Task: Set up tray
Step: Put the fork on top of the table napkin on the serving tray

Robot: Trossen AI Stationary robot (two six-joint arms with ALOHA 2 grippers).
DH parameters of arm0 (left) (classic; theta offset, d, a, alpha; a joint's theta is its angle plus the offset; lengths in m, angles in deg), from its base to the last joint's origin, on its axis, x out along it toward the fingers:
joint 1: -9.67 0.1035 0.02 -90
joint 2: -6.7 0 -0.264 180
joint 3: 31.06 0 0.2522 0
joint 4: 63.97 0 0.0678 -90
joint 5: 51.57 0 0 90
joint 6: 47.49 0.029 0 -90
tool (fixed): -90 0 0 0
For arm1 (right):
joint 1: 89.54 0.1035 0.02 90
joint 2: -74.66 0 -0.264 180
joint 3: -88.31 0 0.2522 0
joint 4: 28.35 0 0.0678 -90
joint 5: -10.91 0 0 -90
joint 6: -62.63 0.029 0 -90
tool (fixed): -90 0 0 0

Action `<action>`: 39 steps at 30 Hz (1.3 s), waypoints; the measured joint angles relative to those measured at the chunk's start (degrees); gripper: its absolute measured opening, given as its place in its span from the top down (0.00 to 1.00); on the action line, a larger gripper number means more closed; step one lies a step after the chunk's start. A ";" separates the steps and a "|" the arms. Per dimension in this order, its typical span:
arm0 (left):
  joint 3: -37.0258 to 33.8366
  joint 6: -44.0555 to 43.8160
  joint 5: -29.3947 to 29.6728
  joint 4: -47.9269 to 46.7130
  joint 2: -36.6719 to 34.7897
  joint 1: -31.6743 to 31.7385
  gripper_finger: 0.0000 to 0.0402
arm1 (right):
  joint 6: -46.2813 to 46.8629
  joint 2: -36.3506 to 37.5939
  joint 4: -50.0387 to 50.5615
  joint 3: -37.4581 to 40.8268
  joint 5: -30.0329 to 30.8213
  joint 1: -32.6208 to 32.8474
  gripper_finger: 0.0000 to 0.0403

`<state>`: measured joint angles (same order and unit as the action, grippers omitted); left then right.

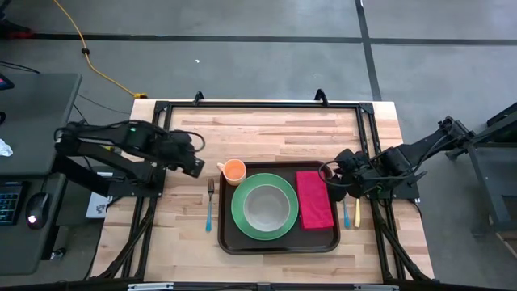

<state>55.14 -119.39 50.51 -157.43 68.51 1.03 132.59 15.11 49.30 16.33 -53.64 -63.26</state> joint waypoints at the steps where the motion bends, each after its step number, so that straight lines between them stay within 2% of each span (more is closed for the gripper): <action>1: 0.00 -1.06 0.00 -0.06 1.18 0.00 0.47 | -0.77 0.00 0.00 0.00 0.39 0.00 0.50; 7: 0.00 -3.84 0.02 -1.91 9.78 -0.03 0.47 | -8.44 0.08 0.57 0.00 4.70 0.52 0.50; 12: 0.00 -5.59 1.03 -2.56 14.15 -2.43 0.47 | -6.95 1.89 4.03 0.00 9.10 3.19 0.50; 18: 0.00 -12.16 5.63 -2.78 14.96 -7.97 0.47 | -1.40 6.88 9.41 0.00 14.21 9.35 0.51; 23: 0.00 -15.26 6.84 -2.82 14.96 -11.77 0.47 | -4.25 11.30 9.92 0.00 17.33 13.00 0.51; 31: 0.00 -17.80 8.32 -2.79 14.96 -14.73 0.47 | -7.99 18.93 12.86 0.11 18.20 13.53 0.51; 34: -0.15 -17.89 8.30 -2.56 14.96 -14.79 0.47 | -10.60 23.13 9.36 3.67 17.99 13.53 0.51; 39: -3.12 -18.00 7.55 0.38 14.83 -14.67 0.47 | -11.88 30.59 -0.12 14.05 16.38 13.51 0.51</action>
<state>52.02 -137.38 58.06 -157.05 83.34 -13.64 120.71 45.69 49.18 30.39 -37.26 -49.75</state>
